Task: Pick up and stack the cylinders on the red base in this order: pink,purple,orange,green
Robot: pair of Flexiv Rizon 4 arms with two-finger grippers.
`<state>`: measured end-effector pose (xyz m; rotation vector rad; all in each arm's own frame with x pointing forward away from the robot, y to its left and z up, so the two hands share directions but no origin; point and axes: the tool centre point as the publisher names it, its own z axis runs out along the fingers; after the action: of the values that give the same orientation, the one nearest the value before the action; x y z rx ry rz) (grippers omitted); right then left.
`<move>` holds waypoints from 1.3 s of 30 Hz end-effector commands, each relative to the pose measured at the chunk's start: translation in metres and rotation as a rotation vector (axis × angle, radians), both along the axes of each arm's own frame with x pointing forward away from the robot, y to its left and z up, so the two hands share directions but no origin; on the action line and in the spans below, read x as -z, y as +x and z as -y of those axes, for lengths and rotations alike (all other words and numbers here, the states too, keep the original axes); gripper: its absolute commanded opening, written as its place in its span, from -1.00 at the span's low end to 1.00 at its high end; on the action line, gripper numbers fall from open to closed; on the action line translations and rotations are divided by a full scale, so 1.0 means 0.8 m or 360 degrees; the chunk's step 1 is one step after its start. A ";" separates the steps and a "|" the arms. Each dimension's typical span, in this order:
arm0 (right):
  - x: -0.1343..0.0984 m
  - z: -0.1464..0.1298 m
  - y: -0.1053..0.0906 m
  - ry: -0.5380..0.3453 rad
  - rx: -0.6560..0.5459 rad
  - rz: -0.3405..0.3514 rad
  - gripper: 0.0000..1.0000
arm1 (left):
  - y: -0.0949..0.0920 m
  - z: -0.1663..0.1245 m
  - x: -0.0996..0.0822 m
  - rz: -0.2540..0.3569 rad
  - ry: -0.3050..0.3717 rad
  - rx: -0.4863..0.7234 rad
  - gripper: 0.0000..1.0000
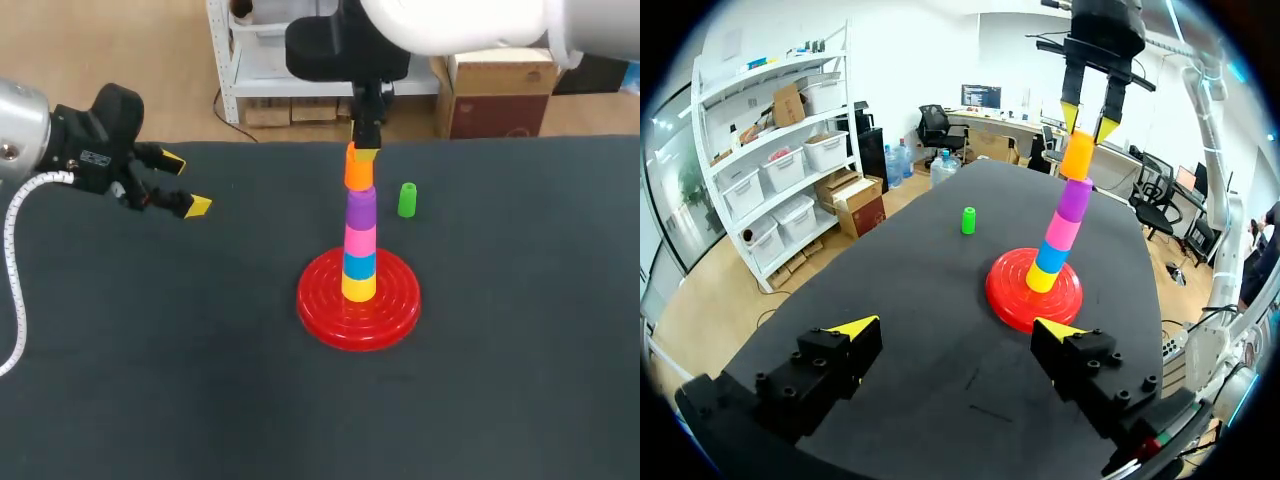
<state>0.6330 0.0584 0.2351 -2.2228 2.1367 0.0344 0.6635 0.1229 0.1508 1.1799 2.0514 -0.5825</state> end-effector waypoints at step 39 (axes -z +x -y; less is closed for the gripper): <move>0.041 0.005 -0.007 0.0004 0.0069 -0.0148 -1.00 | 0.002 0.000 0.001 -0.0002 0.0002 0.0002 1.00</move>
<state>0.6259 0.0546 0.2211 -2.2134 2.2258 0.1321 0.6635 0.1230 0.1508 1.1798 2.0516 -0.5824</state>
